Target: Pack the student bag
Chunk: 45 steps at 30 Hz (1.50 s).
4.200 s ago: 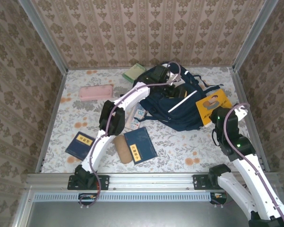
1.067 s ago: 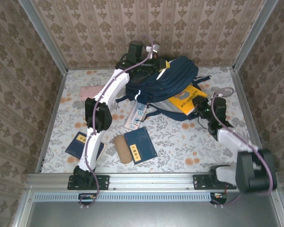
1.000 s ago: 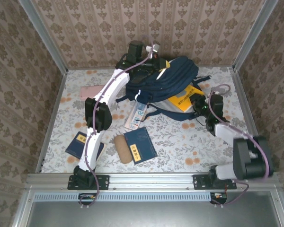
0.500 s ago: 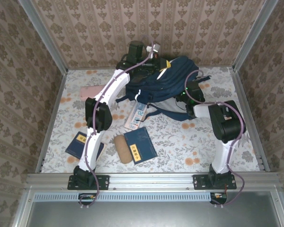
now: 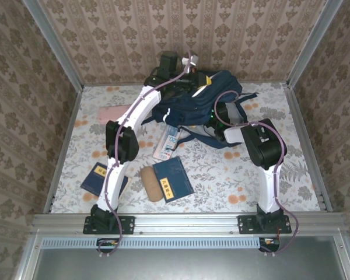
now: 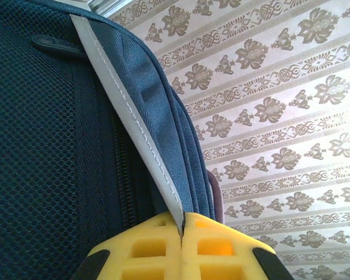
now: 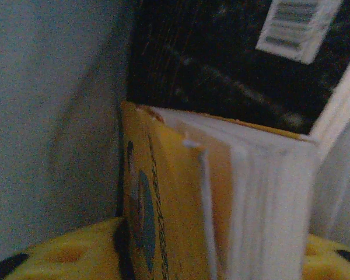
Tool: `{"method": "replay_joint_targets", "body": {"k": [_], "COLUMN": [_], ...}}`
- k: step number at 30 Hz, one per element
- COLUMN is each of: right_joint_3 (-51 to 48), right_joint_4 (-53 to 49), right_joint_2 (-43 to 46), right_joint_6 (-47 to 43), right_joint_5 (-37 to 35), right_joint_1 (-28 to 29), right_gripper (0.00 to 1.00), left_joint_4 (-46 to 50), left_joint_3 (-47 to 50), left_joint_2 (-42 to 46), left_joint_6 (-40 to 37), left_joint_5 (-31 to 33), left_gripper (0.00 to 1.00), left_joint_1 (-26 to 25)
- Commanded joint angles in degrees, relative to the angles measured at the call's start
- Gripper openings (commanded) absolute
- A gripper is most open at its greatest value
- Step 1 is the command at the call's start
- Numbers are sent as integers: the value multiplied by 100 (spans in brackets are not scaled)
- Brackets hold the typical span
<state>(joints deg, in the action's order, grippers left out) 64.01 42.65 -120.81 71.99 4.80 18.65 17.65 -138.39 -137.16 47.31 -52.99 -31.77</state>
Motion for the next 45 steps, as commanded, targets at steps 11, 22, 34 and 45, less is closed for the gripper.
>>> {"method": "replay_joint_targets", "body": {"k": [11,22,34,45], "right_joint_3": [-1699,-2666,-3209,-3311], "right_joint_4": [1145,1532,-444,-4606], "right_joint_2": [1177,1835,3569,6283], "right_joint_6": [-220,-506,-1217,-1787], "right_joint_5": [-1112,-1391,-507,-1809], "right_joint_1": [-154,-476,-785,-855], "right_gripper": [62,63,95,99], "left_joint_4": [-658,-544,-359,-885], "left_joint_3": [-643,-770,-830,-830], "left_joint_2": [668,489,-309,-436], "left_joint_6": [-313,-494,-419,23], "left_joint_5": [-368,-493,-97,-142], "left_gripper": [0,0,0,0], "left_joint_1": [-863,-1480,-872,-663]}}
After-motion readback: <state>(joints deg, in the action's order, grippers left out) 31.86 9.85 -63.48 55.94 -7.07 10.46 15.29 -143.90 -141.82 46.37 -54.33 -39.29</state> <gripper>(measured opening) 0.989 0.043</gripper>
